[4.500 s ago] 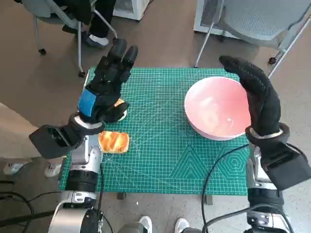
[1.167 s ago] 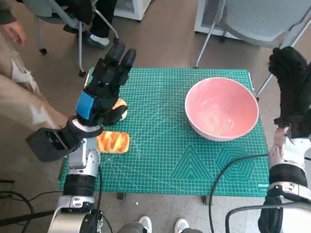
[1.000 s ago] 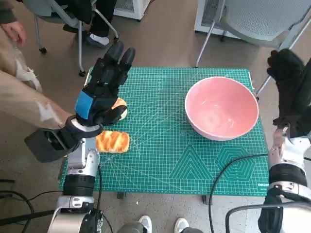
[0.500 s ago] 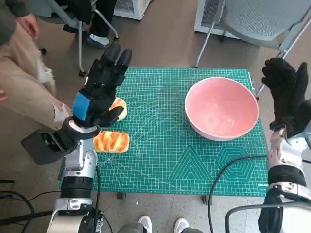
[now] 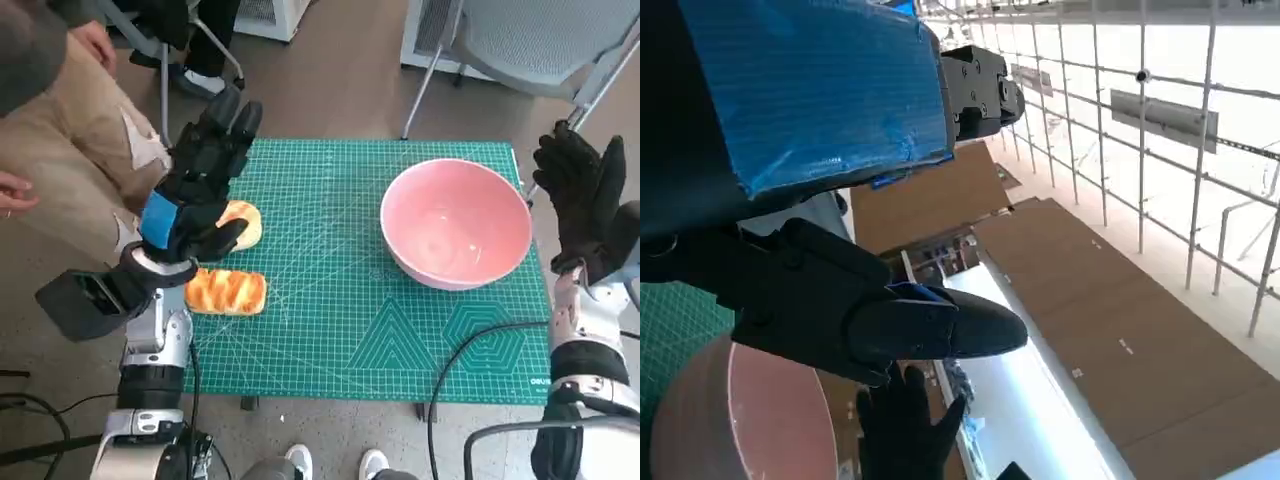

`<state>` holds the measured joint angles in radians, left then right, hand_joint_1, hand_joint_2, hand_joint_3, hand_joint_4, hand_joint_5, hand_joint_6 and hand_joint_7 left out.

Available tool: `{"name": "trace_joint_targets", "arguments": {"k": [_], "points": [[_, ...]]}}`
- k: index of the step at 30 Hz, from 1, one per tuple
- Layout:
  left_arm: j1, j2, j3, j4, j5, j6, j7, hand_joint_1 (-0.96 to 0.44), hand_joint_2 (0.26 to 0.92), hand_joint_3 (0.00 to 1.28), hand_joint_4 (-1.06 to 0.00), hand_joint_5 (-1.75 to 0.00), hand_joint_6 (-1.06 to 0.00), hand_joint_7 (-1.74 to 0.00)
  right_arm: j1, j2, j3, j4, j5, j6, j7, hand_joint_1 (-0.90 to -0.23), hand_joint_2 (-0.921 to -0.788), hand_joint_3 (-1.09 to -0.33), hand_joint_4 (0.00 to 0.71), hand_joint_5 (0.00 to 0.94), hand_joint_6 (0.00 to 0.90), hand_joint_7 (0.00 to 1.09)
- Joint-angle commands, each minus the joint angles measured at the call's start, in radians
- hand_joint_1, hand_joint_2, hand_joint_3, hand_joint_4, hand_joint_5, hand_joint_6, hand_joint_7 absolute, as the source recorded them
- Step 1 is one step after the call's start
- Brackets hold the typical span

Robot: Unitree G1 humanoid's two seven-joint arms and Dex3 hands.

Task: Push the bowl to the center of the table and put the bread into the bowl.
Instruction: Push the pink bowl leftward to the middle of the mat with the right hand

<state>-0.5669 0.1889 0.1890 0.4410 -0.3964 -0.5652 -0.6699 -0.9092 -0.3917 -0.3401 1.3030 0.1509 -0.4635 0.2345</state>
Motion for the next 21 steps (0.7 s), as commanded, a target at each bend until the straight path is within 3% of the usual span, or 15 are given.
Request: {"name": "trace_joint_targets", "arguments": {"k": [1, 21], "points": [[0.013, 0.006, 0.002, -0.026, 0.000, 0.001, 0.006, -0.69, 0.921, 0.35, 0.00, 0.00, 0.00, -0.23, 0.022, 0.007, -0.005, 0.022, -0.008, 0.036, -0.008, -0.665, -0.921, -0.845, 0.164, 0.002, 0.181, 0.10], [0.043, 0.014, 0.005, -0.079, -0.001, 0.009, 0.027, -0.70, 0.921, 0.37, 0.00, 0.00, 0.00, -0.18, 0.038, 0.015, 0.003, 0.034, -0.042, 0.075, -0.016, -0.654, -0.921, -0.844, 0.151, 0.000, 0.195, 0.08]]}}
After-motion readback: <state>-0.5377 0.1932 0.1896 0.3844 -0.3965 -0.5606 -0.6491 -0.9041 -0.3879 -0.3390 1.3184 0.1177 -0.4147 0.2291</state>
